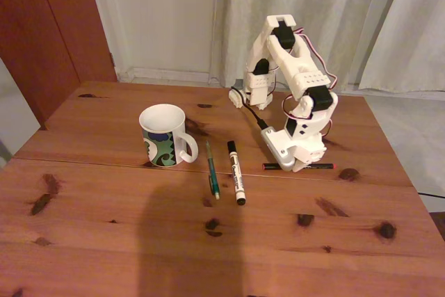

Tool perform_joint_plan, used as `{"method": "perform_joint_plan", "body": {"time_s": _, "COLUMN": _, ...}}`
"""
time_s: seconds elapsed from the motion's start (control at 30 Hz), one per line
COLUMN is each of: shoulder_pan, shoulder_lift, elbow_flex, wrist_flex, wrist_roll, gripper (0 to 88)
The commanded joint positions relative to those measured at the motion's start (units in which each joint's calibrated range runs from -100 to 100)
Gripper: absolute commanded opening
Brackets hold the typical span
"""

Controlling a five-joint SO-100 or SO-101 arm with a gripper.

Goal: Clean up the desk and place the pens and markers into the cup

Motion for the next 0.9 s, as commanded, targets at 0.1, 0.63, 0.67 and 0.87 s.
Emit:
{"method": "perform_joint_plan", "body": {"time_s": 0.1, "shoulder_pan": 1.7, "shoulder_lift": -0.5, "elbow_flex": 0.1, "wrist_flex": 1.1, "wrist_roll": 1.2, "gripper": 0.8}}
{"method": "perform_joint_plan", "body": {"time_s": 0.63, "shoulder_pan": 5.6, "shoulder_lift": -11.1, "elbow_flex": -2.3, "wrist_flex": 0.3, "wrist_roll": 2.2, "gripper": 0.9}}
{"method": "perform_joint_plan", "body": {"time_s": 0.67, "shoulder_pan": 6.0, "shoulder_lift": -13.6, "elbow_flex": -2.3, "wrist_flex": 0.2, "wrist_roll": 2.2, "gripper": 0.9}}
{"method": "perform_joint_plan", "body": {"time_s": 0.87, "shoulder_pan": 9.2, "shoulder_lift": -23.9, "elbow_flex": -2.1, "wrist_flex": -4.3, "wrist_roll": 2.8, "gripper": 0.9}}
